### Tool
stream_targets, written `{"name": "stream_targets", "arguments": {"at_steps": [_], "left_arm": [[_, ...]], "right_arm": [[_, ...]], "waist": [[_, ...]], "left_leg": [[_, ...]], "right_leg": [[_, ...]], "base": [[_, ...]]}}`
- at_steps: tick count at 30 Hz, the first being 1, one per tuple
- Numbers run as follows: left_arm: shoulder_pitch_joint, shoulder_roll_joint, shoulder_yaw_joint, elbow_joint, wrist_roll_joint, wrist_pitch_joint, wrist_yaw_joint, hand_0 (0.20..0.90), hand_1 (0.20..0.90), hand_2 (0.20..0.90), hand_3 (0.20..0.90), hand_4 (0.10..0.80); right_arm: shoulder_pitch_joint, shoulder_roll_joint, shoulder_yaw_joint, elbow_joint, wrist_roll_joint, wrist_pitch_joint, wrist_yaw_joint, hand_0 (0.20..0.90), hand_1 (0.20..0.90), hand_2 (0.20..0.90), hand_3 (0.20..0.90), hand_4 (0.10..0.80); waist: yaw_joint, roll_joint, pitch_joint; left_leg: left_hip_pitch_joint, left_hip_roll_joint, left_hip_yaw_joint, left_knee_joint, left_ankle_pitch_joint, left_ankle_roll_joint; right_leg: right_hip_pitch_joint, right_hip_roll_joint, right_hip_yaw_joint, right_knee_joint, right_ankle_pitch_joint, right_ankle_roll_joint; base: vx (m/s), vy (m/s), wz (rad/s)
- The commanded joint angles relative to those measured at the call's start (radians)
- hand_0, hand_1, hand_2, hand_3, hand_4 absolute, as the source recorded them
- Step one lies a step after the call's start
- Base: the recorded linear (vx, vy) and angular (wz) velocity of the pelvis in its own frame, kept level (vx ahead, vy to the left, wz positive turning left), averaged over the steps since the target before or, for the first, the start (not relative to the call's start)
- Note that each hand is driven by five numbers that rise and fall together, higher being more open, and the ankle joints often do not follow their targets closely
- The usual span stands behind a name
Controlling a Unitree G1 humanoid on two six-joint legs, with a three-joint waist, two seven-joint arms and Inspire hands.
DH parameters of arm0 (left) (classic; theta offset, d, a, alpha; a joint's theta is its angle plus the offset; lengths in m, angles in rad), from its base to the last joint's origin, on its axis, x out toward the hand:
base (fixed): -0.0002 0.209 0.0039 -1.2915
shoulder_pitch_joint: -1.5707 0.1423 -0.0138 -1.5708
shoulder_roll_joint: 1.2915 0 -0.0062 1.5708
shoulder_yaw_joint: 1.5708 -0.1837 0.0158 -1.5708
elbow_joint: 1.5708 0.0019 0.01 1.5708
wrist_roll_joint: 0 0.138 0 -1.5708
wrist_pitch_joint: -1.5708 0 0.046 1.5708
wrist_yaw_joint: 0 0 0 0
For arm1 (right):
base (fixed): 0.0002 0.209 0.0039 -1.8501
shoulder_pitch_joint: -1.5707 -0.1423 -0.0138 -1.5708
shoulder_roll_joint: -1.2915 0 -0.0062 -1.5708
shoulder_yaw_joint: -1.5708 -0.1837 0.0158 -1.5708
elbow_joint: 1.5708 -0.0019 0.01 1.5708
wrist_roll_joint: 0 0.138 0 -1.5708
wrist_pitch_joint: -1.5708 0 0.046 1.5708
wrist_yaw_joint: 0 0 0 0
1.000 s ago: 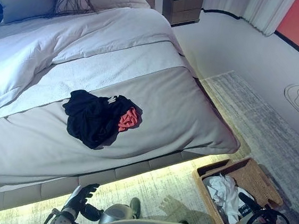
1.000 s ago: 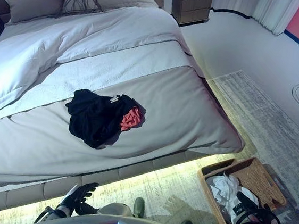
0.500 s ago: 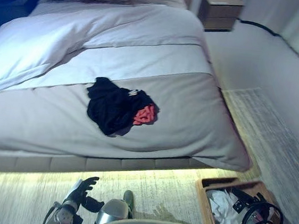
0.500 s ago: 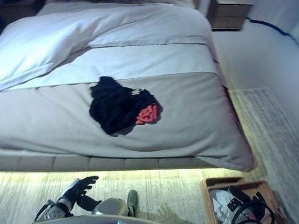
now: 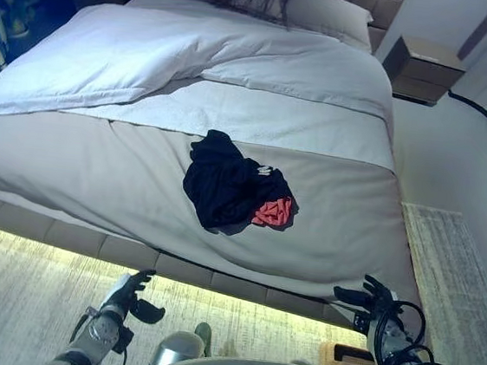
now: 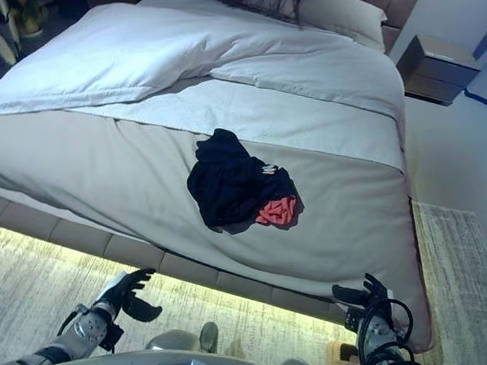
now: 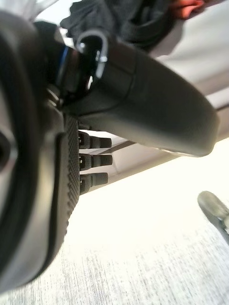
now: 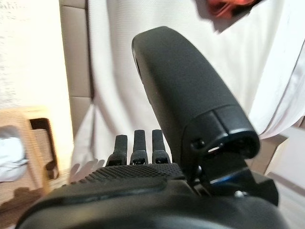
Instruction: Pick up the clothes from the bed and place them into the basket
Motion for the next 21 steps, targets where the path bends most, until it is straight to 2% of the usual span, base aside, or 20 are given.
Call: {"name": "stream_targets", "arguments": {"at_steps": [1, 2, 4, 7, 11, 15, 21], "left_arm": [[0.007, 0.050, 0.006, -0.038, -0.043, 0.007, 0.054, 0.900, 0.900, 0.900, 0.900, 0.800], [0.018, 0.055, 0.014, -0.027, -0.036, -0.009, 0.061, 0.900, 0.900, 0.900, 0.900, 0.800], [0.022, 0.057, 0.024, 0.001, -0.022, -0.023, 0.075, 0.900, 0.900, 0.900, 0.900, 0.800], [0.048, 0.036, 0.051, 0.013, -0.002, -0.019, 0.092, 0.900, 0.900, 0.900, 0.900, 0.800], [0.075, 0.028, 0.049, 0.011, 0.032, -0.029, 0.089, 0.900, 0.900, 0.900, 0.900, 0.800], [0.038, 0.037, 0.026, 0.013, 0.022, -0.065, 0.079, 0.900, 0.900, 0.900, 0.900, 0.800], [-0.001, 0.044, -0.002, -0.006, 0.008, -0.092, 0.081, 0.900, 0.900, 0.900, 0.900, 0.800]], "right_arm": [[-0.045, -0.093, -0.027, -0.027, 0.022, -0.078, 0.013, 0.900, 0.900, 0.900, 0.900, 0.800], [-0.048, -0.089, -0.026, -0.024, 0.040, -0.076, 0.011, 0.900, 0.900, 0.900, 0.900, 0.800], [-0.065, -0.089, -0.032, 0.001, 0.060, -0.062, 0.019, 0.900, 0.900, 0.900, 0.900, 0.800], [-0.084, -0.081, -0.040, 0.025, 0.087, -0.065, 0.035, 0.900, 0.900, 0.900, 0.900, 0.800], [-0.136, -0.090, -0.045, 0.018, 0.148, -0.054, 0.028, 0.900, 0.900, 0.900, 0.900, 0.800], [-0.259, -0.089, -0.027, 0.008, 0.254, -0.060, 0.018, 0.900, 0.900, 0.900, 0.900, 0.800], [-0.375, -0.103, -0.013, 0.001, 0.306, -0.060, -0.003, 0.900, 0.900, 0.900, 0.900, 0.800]], "waist": [[-0.005, -0.049, -0.002], [-0.020, -0.056, 0.007], [-0.022, -0.064, 0.006], [0.019, -0.072, -0.006], [0.058, -0.067, 0.008], [0.086, -0.052, 0.073], [0.104, -0.027, 0.148]], "left_leg": [[-0.020, 0.019, 0.068, 0.006, -0.089, -0.099], [-0.006, 0.021, 0.046, 0.004, -0.105, -0.100], [-0.020, 0.031, 0.008, -0.010, -0.089, -0.103], [-0.046, 0.039, -0.010, -0.017, -0.059, -0.118], [-0.092, 0.053, -0.012, -0.023, -0.023, -0.141], [-0.174, 0.060, -0.023, -0.005, 0.000, -0.153], [-0.282, 0.052, -0.050, 0.068, 0.006, -0.160]], "right_leg": [[-0.021, 0.062, 0.068, -0.342, 0.145, -0.028], [-0.042, 0.079, 0.095, -0.359, 0.177, -0.023], [-0.025, 0.109, 0.140, -0.390, 0.123, -0.037], [0.048, 0.140, 0.106, -0.431, 0.066, -0.062], [0.072, 0.157, 0.079, -0.467, 0.050, -0.078], [0.025, 0.164, 0.056, -0.452, 0.038, -0.095], [-0.059, 0.153, 0.027, -0.401, 0.038, -0.114]], "base": [[0.265, -0.295, 0.82], [0.213, -0.235, 0.83], [0.134, -0.146, 1.07], [0.056, -0.113, 0.95], [-0.008, -0.067, 0.22], [-0.109, -0.080, 0.18], [-0.081, -0.042, 0.14]]}}
